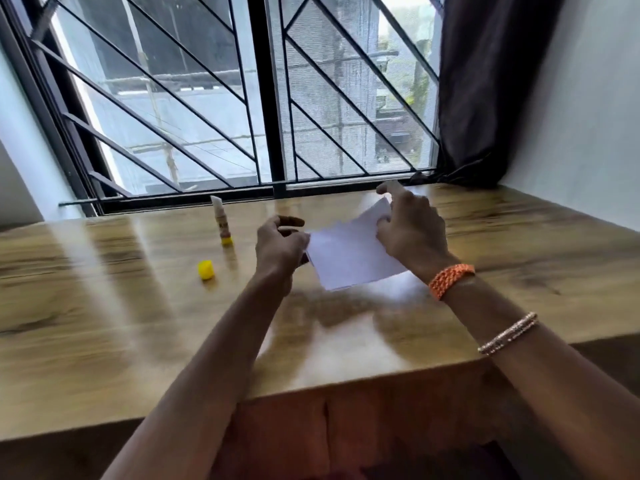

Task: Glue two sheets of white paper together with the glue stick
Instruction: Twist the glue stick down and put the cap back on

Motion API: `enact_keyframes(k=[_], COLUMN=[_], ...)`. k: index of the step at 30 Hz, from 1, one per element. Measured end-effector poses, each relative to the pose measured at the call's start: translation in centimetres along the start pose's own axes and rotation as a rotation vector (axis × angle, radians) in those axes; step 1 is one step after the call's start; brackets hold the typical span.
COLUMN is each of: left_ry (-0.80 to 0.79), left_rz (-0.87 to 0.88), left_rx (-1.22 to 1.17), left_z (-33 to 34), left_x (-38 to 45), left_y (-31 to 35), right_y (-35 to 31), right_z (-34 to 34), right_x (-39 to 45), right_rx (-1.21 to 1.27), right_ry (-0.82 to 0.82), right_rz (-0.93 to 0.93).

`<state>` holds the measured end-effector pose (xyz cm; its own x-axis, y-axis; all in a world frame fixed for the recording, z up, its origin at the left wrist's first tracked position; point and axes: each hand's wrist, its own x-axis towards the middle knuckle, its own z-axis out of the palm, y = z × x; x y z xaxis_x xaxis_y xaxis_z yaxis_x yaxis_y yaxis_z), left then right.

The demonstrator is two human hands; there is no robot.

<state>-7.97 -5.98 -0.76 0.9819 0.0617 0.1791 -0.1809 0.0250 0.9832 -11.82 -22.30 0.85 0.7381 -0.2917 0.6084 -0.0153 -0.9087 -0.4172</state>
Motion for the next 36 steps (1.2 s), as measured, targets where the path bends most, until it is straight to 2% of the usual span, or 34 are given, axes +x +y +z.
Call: enact_keyframes(k=[3, 7, 10, 14, 20, 22, 26, 31, 36], left_ry=[-0.169, -0.313, -0.306, -0.183, 0.099, 0.176, 0.245, 0.173, 0.061], left_rz=[0.076, 0.235, 0.233, 0.231, 0.326, 0.294, 0.121, -0.002, -0.003], left_rx=[0.18, 0.539, 0.595, 0.549, 0.79, 0.83, 0.809, 0.82, 0.799], left_z=[2.6, 5.4, 5.4, 2.2, -5.6, -8.6, -12.2, -13.1, -12.3], left_x=[-2.0, -4.2, -4.0, -1.7, 1.0, 2.5, 5.5, 9.3, 11.6], left_y=[-0.4, -1.0, -0.3, 1.6, 1.2, 0.7, -0.6, -1.8, -2.2], right_y=[1.4, 3.2, 3.6, 1.3, -5.8, -8.5, -12.6, -13.8, -13.2], right_z=[-1.9, -3.4, -4.0, -3.4, 2.3, 5.0, 9.1, 13.3, 15.5], right_x=[-1.8, -2.8, -2.6, 0.2, 3.6, 4.3, 4.7, 5.4, 6.3], right_rx=[-0.234, -0.4, -0.468, -0.48, -0.208, -0.118, 0.08, 0.135, 0.175], right_ry=[0.035, -0.189, -0.288, -0.171, -0.212, -0.211, -0.317, -0.571, -0.58], right_rz=[-0.027, 0.145, 0.203, 0.09, -0.216, -0.306, -0.281, -0.242, -0.233])
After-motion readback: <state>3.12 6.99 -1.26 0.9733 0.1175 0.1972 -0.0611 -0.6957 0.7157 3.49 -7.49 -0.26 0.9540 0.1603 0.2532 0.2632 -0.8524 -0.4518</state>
